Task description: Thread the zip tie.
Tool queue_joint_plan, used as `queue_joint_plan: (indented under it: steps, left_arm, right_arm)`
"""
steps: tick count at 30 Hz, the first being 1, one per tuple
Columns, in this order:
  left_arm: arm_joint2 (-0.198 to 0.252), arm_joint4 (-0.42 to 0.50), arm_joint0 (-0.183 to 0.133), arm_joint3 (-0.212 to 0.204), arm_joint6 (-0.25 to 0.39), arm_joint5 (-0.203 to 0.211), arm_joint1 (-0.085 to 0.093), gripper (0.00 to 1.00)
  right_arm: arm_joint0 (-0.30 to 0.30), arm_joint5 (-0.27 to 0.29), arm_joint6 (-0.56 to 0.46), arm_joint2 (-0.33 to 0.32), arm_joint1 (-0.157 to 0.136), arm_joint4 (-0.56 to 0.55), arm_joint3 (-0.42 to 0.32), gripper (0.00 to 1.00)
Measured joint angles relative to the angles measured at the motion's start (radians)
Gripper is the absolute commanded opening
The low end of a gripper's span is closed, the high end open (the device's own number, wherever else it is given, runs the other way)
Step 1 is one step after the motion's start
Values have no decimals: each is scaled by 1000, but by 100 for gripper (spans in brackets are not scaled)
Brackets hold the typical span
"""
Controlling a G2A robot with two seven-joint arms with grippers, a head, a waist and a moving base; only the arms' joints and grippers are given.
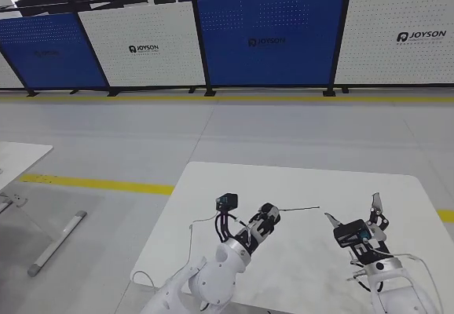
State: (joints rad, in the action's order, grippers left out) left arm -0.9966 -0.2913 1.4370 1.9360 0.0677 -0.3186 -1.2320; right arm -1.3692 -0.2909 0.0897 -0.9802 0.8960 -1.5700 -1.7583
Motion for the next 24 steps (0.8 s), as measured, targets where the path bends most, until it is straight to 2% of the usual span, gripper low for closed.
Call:
queue_joint_plan:
  steps: [2, 24]
  left_arm:
    - [1, 9, -8, -2, 7, -7, -1, 0]
    - [0, 9, -6, -2, 6, -5, -1, 0]
  right_arm:
    - [0, 0, 0, 0, 0, 0, 0, 100]
    - [0, 0, 0, 0, 0, 0, 0, 100]
